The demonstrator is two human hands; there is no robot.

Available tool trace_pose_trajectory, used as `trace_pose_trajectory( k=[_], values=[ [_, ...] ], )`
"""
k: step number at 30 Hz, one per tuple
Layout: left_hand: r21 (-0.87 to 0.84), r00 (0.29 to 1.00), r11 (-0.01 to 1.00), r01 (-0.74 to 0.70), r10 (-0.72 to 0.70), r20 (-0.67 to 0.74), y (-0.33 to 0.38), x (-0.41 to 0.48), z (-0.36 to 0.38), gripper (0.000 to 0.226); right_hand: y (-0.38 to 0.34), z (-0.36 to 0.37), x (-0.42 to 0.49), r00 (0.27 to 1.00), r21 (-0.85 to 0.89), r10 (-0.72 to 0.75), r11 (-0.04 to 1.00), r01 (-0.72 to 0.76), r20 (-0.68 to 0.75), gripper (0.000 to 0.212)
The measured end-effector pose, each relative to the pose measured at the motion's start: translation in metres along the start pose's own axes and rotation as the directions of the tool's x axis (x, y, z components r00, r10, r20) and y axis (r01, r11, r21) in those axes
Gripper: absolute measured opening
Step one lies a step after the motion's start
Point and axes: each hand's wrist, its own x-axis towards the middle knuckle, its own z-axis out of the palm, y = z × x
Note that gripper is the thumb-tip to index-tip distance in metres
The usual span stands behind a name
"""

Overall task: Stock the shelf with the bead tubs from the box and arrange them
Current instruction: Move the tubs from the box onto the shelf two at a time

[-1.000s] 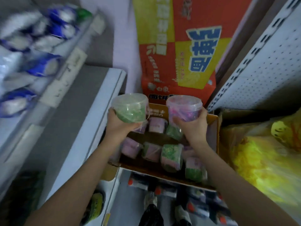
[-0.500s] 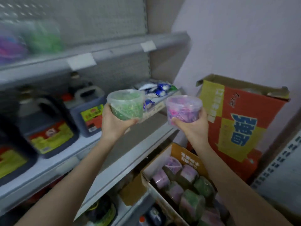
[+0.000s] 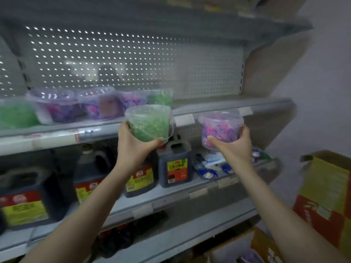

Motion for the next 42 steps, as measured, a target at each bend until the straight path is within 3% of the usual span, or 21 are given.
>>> trace_pose_trajectory(
  k=[7,11,18,21,24,28,31,35,37,39,42],
  values=[
    [0.12,0.989,0.993,0.008,0.01,-0.15,0.0,0.059,-0.059,0.109,-0.05,0.095,0.034,0.982,0.099,-0.123,0.989,0.11,0.141,0.084],
    [0.181,0.99,0.983,-0.01,0.036,-0.138,-0.006,0.09,-0.07,0.098,-0.067,0.145,0.058,0.98,0.079,-0.132,0.989,0.122,0.15,0.09],
    [0.287,0.997,0.958,0.006,0.016,-0.075,-0.017,0.132,-0.039,0.089,-0.06,0.196,0.097,0.98,-0.036,-0.098,0.994,0.106,0.173,0.1],
    [0.361,0.999,0.933,0.014,0.004,-0.051,-0.027,0.145,-0.029,0.092,-0.048,0.202,0.104,0.978,-0.093,-0.098,0.989,0.117,0.186,0.093],
    [0.421,0.999,0.906,0.044,-0.034,-0.03,-0.035,0.155,-0.023,0.087,-0.042,0.206,0.109,0.972,-0.282,-0.104,0.945,0.163,0.211,0.093],
    [0.568,0.997,0.823,0.019,-0.057,0.051,-0.036,0.166,-0.02,0.102,-0.043,0.21,0.122,0.959,-0.5,-0.02,0.85,0.164,0.281,0.096],
    [0.642,0.992,0.767,0.017,-0.093,0.084,-0.032,0.168,-0.02,0.102,-0.041,0.212,0.132,0.935,-0.534,0.021,0.826,0.183,0.353,0.086],
    [0.58,0.972,0.811,0.081,-0.193,0.134,-0.022,0.161,-0.024,0.109,-0.037,0.198,0.128,0.935,-0.542,0.004,0.816,0.202,0.355,0.087],
    [0.552,0.973,0.827,0.109,-0.203,0.112,-0.018,0.153,-0.029,0.1,-0.04,0.185,0.117,0.945,-0.556,-0.008,0.807,0.199,0.328,0.094],
    [0.534,0.979,0.84,0.093,-0.175,0.104,-0.014,0.144,-0.034,0.074,-0.042,0.174,0.107,0.949,-0.557,-0.021,0.806,0.202,0.313,0.095],
    [0.51,0.983,0.857,0.075,-0.151,0.108,-0.007,0.125,-0.04,0.051,-0.037,0.153,0.089,0.951,-0.489,-0.057,0.847,0.208,0.305,0.078]
  ],
)
